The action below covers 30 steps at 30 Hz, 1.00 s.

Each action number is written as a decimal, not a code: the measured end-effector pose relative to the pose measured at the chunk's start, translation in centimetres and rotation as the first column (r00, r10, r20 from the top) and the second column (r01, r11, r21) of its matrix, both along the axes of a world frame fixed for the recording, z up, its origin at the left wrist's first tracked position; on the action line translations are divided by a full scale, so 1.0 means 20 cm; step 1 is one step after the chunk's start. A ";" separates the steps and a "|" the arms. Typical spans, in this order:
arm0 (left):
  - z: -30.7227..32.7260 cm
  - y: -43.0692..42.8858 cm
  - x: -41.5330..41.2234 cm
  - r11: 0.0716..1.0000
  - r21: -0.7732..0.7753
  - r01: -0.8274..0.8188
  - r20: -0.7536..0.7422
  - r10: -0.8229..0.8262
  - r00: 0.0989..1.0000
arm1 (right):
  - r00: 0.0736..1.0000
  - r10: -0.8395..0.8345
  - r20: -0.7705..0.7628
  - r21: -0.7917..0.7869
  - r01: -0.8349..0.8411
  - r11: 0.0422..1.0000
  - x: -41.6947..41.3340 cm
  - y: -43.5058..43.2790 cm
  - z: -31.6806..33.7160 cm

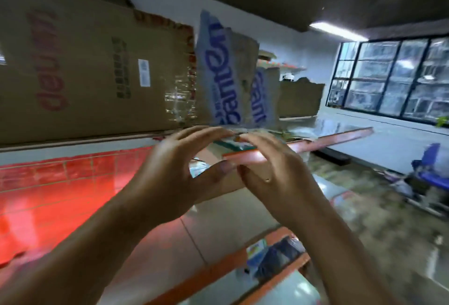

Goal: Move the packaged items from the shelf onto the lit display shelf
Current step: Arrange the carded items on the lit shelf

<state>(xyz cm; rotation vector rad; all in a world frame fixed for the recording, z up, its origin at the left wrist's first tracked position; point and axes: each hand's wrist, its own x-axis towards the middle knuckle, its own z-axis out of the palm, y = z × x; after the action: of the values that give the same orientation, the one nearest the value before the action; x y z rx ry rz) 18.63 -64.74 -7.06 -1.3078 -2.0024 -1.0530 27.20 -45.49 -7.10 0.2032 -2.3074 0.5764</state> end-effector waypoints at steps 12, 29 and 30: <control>0.14 0.84 0.42 0.982 -0.090 0.166 -0.042 -0.170 0.985 | 0.944 -0.328 0.023 -0.014 0.328 0.944 0.72 0.76 0.05; 0.56 1.39 -0.49 0.909 -0.415 0.035 -0.093 -0.080 0.992 | 0.893 -0.449 0.035 0.104 0.443 0.890 0.13 1.37 0.28; 0.58 1.42 -0.56 0.903 -0.428 0.030 -0.074 -0.068 0.995 | 0.893 -0.449 0.036 0.127 0.442 0.888 0.06 1.41 0.31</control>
<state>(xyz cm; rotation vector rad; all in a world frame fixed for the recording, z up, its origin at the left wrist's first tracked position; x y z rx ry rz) 7.44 -36.32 4.57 -1.5996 -2.2212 -0.5766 28.36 -17.39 -0.84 -0.2947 -2.3430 0.2156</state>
